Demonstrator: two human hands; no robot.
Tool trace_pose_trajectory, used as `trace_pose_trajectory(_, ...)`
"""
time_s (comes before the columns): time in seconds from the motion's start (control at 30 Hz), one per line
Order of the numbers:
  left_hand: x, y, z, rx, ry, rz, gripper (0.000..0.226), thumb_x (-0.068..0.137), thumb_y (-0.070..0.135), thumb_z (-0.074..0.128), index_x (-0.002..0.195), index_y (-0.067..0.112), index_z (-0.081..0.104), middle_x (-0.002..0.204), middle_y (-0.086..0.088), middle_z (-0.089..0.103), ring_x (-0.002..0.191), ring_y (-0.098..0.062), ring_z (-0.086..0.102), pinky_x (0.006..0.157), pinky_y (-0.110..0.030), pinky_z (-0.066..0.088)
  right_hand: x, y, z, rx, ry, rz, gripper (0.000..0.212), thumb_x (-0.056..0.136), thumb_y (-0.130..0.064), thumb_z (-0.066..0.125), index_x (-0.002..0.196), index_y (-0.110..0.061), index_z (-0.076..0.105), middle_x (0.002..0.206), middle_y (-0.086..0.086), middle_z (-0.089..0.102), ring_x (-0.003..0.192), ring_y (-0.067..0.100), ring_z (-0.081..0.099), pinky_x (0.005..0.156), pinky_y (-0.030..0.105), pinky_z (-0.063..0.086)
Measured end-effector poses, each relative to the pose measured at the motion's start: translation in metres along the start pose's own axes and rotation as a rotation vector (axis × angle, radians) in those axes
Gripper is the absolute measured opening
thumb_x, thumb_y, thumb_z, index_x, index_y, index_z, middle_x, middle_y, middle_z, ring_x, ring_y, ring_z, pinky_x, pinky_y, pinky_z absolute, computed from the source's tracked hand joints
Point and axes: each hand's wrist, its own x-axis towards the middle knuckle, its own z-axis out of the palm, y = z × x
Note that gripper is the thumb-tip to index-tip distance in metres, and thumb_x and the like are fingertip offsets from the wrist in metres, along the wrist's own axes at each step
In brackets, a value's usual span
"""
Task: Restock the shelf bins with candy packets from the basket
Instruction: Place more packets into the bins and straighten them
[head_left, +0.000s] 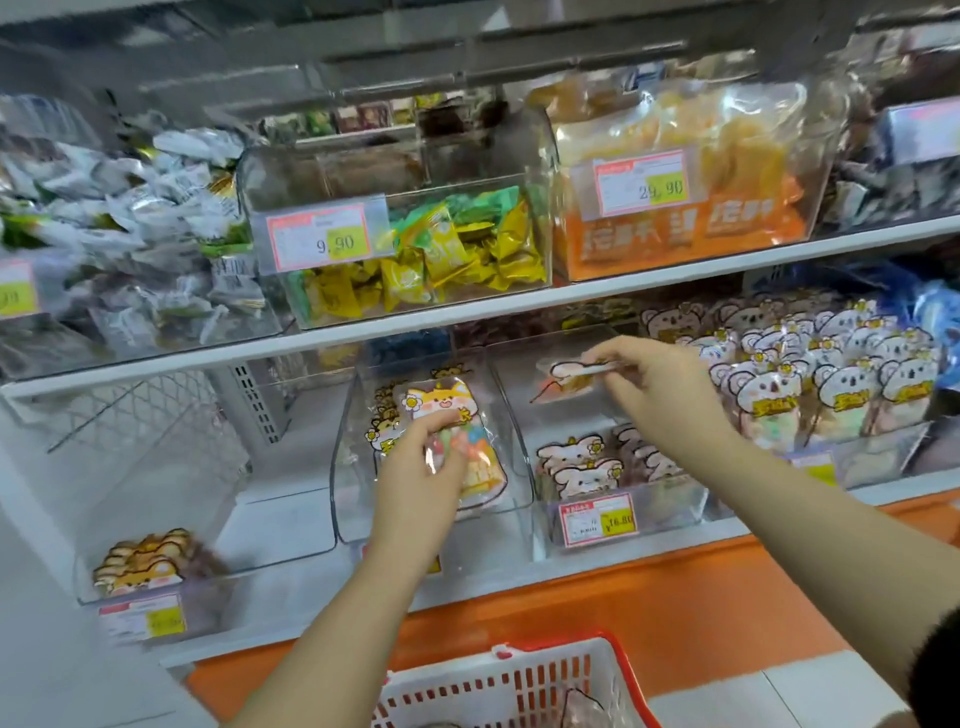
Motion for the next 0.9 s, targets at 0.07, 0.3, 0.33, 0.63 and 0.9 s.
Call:
trace_pose_trajectory(0.07, 0.007, -0.007, 0.005, -0.020, 0.011, -0.025, 0.022, 0.098, 0.020, 0.062, 0.114, 0.036, 0.063, 0.117, 0.020, 0.062, 0.104, 0.014, 0.054, 0.077, 0.000, 0.042, 0.016, 0.016, 0.017, -0.048, -0.089, 0.025, 0.027, 0.087, -0.006, 0.064, 0.101, -0.027, 0.075, 0.077, -0.006, 0.069, 0.067, 0.012, 0.060, 0.063, 0.031, 0.049)
trace_pose_trajectory(0.3, 0.023, -0.026, 0.014, -0.107, 0.011, -0.113, 0.023, 0.097, 0.025, 0.064, 0.110, 0.043, 0.063, 0.119, 0.027, 0.060, 0.116, -0.008, 0.060, 0.098, -0.044, 0.054, 0.057, 0.044, 0.055, -0.147, -0.563, 0.097, 0.011, 0.090, -0.009, 0.065, 0.086, -0.016, 0.072, 0.076, -0.005, 0.062, 0.078, 0.020, 0.060, 0.065, 0.030, 0.041)
trace_pose_trajectory(0.33, 0.023, -0.028, 0.015, -0.110, 0.013, -0.119, 0.022, 0.097, 0.026, 0.064, 0.110, 0.043, 0.064, 0.120, 0.026, 0.060, 0.117, -0.008, 0.060, 0.099, -0.044, 0.053, 0.059, 0.046, 0.059, -0.166, -0.623, 0.098, 0.011, 0.090, -0.009, 0.064, 0.085, -0.016, 0.071, 0.078, -0.003, 0.063, 0.080, 0.022, 0.060, 0.067, 0.033, 0.044)
trace_pose_trajectory(0.63, 0.014, -0.034, 0.030, -0.089, -0.029, -0.108, 0.022, 0.098, 0.019, 0.062, 0.116, 0.031, 0.065, 0.119, 0.018, 0.061, 0.093, 0.026, 0.051, 0.066, 0.001, 0.041, 0.050, 0.068, 0.077, -0.189, -0.880, 0.177, 0.011, 0.096, -0.019, 0.062, 0.094, -0.029, 0.066, 0.101, -0.001, 0.067, 0.092, 0.021, 0.064, 0.084, 0.040, 0.052)
trace_pose_trajectory(0.9, 0.011, -0.031, 0.028, -0.076, -0.037, -0.101, 0.022, 0.098, 0.021, 0.061, 0.116, 0.034, 0.064, 0.122, 0.017, 0.060, 0.096, 0.022, 0.052, 0.067, 0.002, 0.040, 0.048, 0.061, 0.069, -0.137, -0.928, 0.231, 0.017, 0.095, -0.030, 0.062, 0.110, -0.027, 0.069, 0.107, -0.005, 0.069, 0.098, 0.019, 0.066, 0.093, 0.041, 0.053)
